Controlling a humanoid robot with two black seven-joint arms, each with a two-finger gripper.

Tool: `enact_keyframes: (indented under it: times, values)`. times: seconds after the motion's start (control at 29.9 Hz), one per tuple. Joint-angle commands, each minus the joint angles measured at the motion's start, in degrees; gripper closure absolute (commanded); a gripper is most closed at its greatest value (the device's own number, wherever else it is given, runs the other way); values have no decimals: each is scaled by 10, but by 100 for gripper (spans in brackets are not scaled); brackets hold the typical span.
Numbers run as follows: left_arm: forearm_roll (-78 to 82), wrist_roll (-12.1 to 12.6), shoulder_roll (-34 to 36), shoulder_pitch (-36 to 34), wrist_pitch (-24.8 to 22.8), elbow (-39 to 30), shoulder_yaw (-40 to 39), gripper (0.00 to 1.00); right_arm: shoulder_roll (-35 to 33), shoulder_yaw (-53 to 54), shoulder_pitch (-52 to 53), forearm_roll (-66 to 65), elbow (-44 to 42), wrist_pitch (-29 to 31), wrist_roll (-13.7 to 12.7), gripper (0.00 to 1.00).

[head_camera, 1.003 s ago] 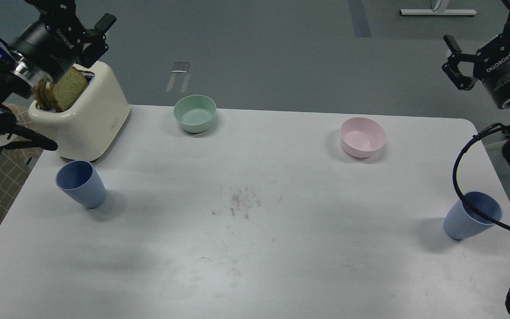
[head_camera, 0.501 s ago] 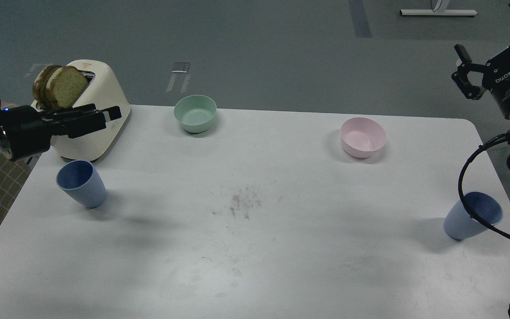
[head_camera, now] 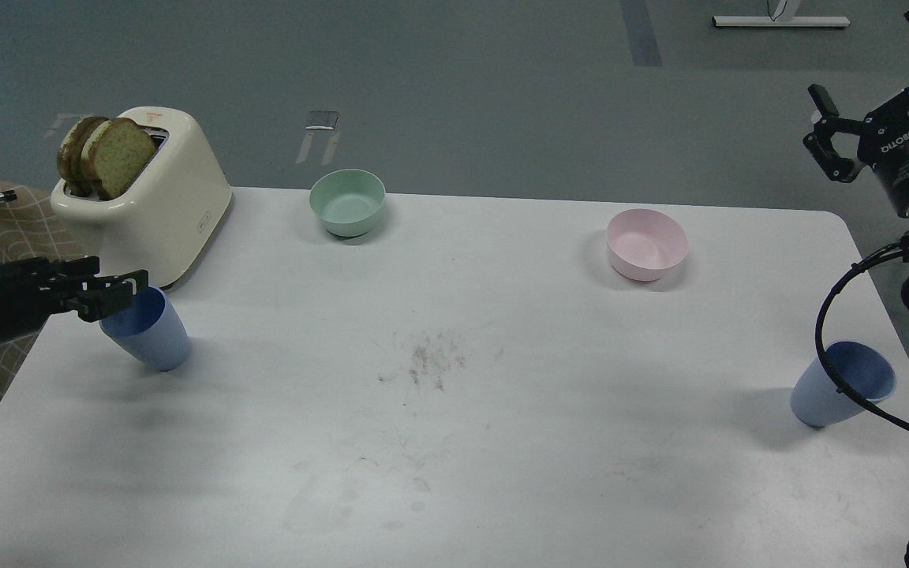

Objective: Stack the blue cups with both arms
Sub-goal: 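Close the left gripper around the blue cup's side, then lift the blue cup and set it upright at the table center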

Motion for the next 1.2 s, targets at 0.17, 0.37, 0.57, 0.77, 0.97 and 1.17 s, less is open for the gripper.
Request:
enact_keyframes:
  times: [0.17,0.37,0.57,0.77,0.97,1.17]
  values:
    - [-8,-8,-7,-2,21,27,35,40,1,0,-3,0,0,0,5,0]
    - [-8,-17,-9,0,21,31,36,68,1,0,-4,0,0,0,5,0]
    - [-7,-18,-22,-1,21,47,43,84,1,3,-9,0,1,0,5,0]
    - [-6,-21,-20,-6,21,47,43,100,1,8,-14,0,1,0,6,0]
    - [-5,-26,-15,-45,18,2,42,100,1,17,-20,0,3,0,6,0]
    - [2,-19,-22,-171,-65,-96,44,100,0,55,-49,7,4,0,6,0]
